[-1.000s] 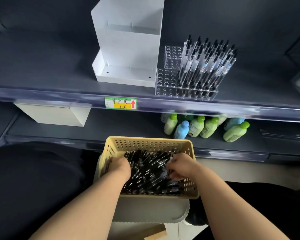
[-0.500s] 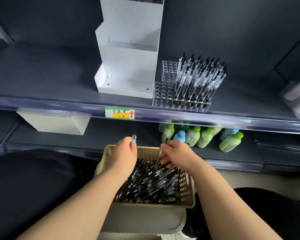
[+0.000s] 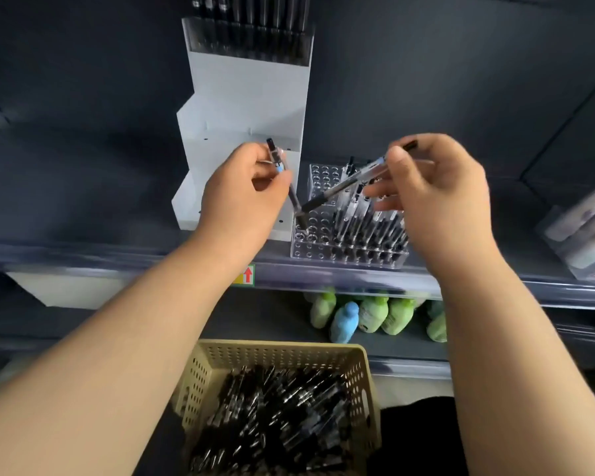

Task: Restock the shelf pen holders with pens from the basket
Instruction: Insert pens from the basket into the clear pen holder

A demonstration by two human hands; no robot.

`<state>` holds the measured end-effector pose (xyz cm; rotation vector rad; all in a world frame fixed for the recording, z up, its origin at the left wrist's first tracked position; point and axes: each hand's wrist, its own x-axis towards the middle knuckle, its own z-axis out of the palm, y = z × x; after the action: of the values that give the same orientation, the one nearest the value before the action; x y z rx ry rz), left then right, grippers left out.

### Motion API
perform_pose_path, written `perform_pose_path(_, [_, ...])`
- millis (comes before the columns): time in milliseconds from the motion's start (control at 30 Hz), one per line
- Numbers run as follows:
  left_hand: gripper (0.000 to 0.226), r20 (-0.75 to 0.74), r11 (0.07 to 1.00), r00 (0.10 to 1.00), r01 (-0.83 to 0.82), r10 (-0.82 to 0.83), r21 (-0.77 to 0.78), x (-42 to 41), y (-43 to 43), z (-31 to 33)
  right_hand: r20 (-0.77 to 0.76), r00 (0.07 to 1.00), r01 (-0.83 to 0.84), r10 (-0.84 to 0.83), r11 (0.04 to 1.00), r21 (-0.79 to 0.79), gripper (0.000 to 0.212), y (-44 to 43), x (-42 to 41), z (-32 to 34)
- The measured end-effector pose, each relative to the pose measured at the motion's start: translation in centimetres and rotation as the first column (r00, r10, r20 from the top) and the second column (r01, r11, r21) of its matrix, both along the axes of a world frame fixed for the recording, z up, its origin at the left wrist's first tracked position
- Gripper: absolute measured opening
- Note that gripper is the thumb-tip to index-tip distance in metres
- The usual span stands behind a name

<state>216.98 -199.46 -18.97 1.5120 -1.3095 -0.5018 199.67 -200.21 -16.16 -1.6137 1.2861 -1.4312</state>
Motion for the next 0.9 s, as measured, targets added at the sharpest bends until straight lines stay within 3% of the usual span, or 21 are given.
perform_pose_path(133, [0.014,-0.08,0.997,0.997,-0.015,0.009,-0.072,0.2,-2.6,0.5,-0.023,0.995,0.093,-0.097,0.985,-0.149,0.02,-3.5,-0.1,1.2])
perform_pose_path(267, [0.015,-0.038,0.998,0.999,0.019,-0.021,-0.06,-0.2,-4.2,-0.1,-0.259,0.939,0.178,-0.228,0.963,-0.202,0.012,-6.6,0.6,1.2])
perform_pose_path(367, [0.015,0.001,0.998,1.0,0.003,-0.003,-0.064,-0.3,-5.1,-0.3,-0.411,0.89,0.142,-0.198,0.976,-0.162,0.002,-8.3,1.3,0.8])
perform_pose_path(600, [0.014,0.034,0.999,0.999,-0.024,0.026,-0.045,-0.3,-5.6,-0.8,-0.674,0.729,0.067,-0.123,0.992,-0.108,0.01,-10.6,2.3,-0.7])
perform_pose_path(900, [0.015,0.059,0.998,0.998,-0.004,0.008,-0.061,-0.1,-5.6,-0.8,-0.764,0.637,0.05,-0.1,0.995,-0.088,0.017,-11.0,2.7,-0.4])
